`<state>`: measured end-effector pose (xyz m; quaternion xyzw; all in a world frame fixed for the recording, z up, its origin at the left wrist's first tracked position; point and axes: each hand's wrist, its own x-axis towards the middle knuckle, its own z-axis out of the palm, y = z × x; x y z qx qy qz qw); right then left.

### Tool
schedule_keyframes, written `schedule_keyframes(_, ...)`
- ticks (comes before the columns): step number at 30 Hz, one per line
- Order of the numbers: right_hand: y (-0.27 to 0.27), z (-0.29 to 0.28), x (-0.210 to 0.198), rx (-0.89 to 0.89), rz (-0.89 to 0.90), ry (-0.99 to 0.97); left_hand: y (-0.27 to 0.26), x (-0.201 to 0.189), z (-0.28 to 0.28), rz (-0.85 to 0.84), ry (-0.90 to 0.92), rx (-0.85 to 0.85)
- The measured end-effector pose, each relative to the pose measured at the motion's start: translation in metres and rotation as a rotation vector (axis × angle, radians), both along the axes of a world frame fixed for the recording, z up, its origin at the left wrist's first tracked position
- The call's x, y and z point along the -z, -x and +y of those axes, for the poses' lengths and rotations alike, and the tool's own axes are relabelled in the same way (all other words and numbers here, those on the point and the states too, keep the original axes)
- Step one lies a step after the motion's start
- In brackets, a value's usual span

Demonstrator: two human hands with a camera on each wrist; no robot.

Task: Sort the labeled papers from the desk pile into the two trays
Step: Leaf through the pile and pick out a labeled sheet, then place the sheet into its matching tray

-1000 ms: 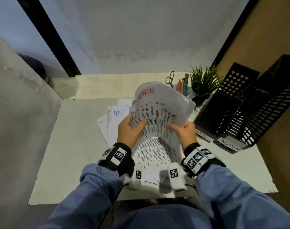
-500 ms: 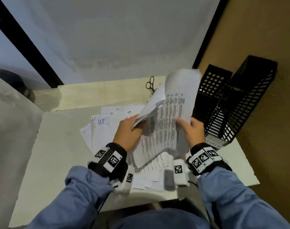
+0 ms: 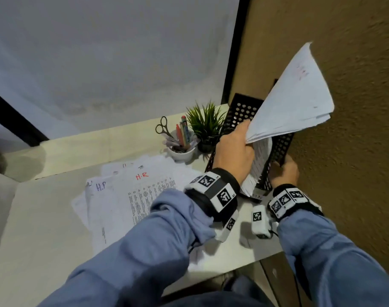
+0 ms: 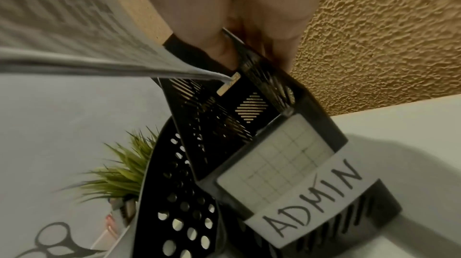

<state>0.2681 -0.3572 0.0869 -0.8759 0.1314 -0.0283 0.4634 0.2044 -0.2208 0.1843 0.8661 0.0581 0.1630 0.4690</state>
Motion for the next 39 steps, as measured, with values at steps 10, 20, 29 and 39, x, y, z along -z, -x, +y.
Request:
schedule_keyframes(10, 0.001, -0.004, 0.006, 0.012, 0.055, 0.062, -0.038, 0.043, -0.054, 0.164, 0.23, -0.041)
schedule_keyframes(20, 0.003, -0.006, 0.007, -0.016, 0.049, 0.075, -0.045, 0.066, -0.058, 0.319, 0.217, -0.05)
schedule_keyframes(29, 0.001, -0.006, -0.017, 0.017, 0.04, -0.012, -0.003, 0.055, 0.003, 0.317, 0.378, 0.046)
schedule_keyframes(39, 0.043, 0.088, -0.041, -0.354, -0.659, 0.04, 0.126, 0.163, 0.178, 0.758, 0.217, -0.855)
